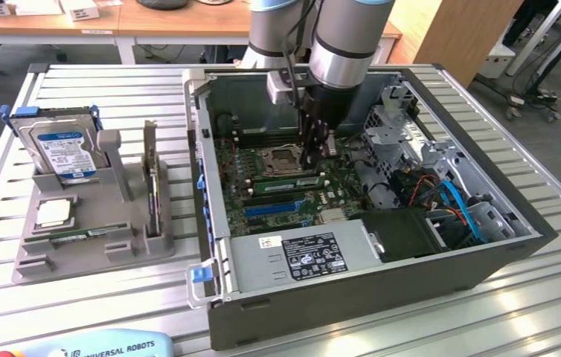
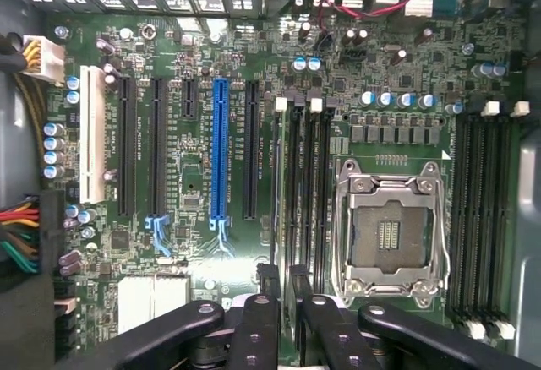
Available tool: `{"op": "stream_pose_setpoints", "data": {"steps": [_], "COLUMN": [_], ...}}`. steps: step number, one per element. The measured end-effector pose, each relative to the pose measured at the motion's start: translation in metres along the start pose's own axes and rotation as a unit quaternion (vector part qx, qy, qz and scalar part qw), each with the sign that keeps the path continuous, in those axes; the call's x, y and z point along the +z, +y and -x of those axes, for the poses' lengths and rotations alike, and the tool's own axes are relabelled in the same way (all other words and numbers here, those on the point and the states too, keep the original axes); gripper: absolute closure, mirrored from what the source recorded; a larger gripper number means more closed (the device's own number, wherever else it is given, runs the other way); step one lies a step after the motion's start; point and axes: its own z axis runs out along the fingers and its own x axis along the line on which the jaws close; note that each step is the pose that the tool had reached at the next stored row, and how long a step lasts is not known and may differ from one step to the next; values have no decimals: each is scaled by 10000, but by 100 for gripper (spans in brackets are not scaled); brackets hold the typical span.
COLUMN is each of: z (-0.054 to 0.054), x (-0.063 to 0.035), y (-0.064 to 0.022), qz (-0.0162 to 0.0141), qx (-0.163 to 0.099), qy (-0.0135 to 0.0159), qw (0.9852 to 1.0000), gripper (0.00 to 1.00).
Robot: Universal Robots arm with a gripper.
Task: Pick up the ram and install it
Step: 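Insert the ram into the slot, then press down the ram until it locks into place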
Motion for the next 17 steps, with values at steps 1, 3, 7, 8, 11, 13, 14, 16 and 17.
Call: {"op": "stream_pose_setpoints", "data": {"steps": [1,3,7,8,11,13,14,16,17], "z": [0,1,2,2,2,2,2,2,2], "x": [-15,-41,-65,-65,-66,-66,-66,-66,-66], "y": [0,1,1,1,1,1,1,1,1], "qz": [0,0,0,0,0,0,0,0,0], "qx": [0,0,0,0,0,0,0,0,0], "qy": [0,0,-1,-1,0,0,0,0,0], "qw": [10000,10000,10000,10000,10000,10000,10000,10000,10000], "gripper": [81,81,81,81,81,81,81,81,81]}}
